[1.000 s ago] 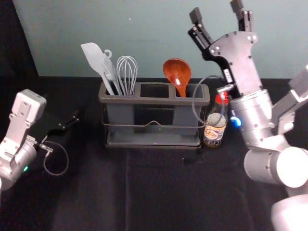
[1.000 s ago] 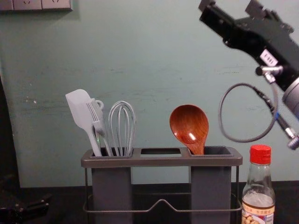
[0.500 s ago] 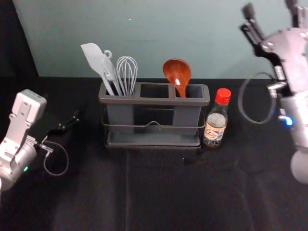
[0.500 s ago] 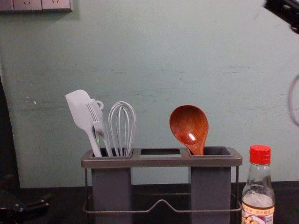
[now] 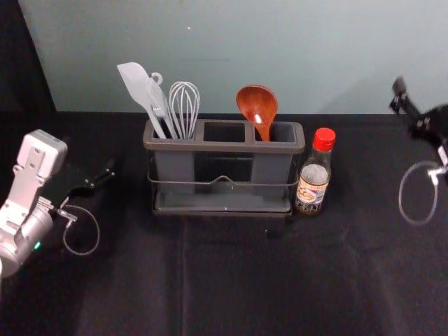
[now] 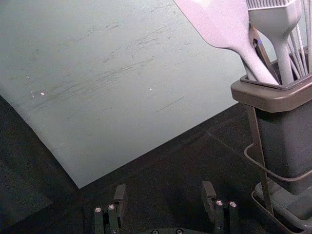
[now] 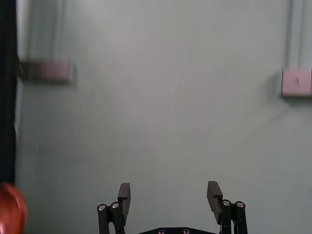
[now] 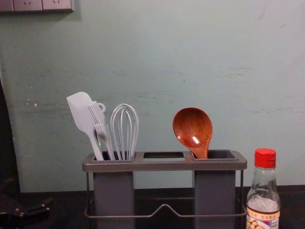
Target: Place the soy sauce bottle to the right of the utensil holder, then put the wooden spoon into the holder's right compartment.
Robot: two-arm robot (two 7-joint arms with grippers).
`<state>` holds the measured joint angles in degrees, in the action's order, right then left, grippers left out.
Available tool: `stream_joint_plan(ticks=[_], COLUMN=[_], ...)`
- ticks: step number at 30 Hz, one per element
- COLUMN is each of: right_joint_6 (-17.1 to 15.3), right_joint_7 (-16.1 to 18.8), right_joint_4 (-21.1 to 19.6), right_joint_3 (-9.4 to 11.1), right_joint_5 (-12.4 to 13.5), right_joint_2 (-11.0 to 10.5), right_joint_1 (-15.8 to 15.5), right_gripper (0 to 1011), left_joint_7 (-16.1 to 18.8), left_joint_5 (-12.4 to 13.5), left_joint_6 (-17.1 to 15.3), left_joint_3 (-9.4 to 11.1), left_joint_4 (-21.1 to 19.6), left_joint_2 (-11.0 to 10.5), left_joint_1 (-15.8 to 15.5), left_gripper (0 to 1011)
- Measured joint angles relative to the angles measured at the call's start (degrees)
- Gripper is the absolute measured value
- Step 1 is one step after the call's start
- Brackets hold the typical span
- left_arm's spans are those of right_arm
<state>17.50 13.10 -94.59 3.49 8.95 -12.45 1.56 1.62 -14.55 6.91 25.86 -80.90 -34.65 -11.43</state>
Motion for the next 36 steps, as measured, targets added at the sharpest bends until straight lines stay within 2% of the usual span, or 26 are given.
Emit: stream_joint_plan(ticks=[3,12,16,21,29,36], right_joint_6=[-3.5,-7.9,-9.6,-13.3,-14.8,-14.3], right_joint_7=[-1.8,-3.6,-4.0,-4.2,-3.6,-3.6], right_joint_4=[-0.1,1.8,2.6,3.9,7.0,8.9], right_joint_3=[0.1,-0.2,-0.6,-1.9,-3.9,-4.8], right_joint_5=[-2.5,-5.6,-6.6,-8.6,-10.6,-11.4], right_joint_2=[-0.3,-0.4,-0.5,-1.1,-1.8,-1.7], right_joint_1=[-1.4,-3.2,-3.1,-1.9,1.2,2.7], right_gripper=[1004,1004,1004,1004,1004,1004], left_joint_7=[0.0,0.0,0.0,0.0,0.0,0.0], left_joint_5=[0.0,0.0,0.0,0.0,0.0,0.0], left_joint_6=[0.0,0.0,0.0,0.0,0.0,0.0], left_joint_3=[0.0,0.0,0.0,0.0,0.0,0.0], left_joint_4=[0.0,0.0,0.0,0.0,0.0,0.0], left_joint_2=[0.0,0.0,0.0,0.0,0.0,0.0], left_joint_1=[0.0,0.0,0.0,0.0,0.0,0.0], left_gripper=[1000,1000,1000,1000,1000,1000])
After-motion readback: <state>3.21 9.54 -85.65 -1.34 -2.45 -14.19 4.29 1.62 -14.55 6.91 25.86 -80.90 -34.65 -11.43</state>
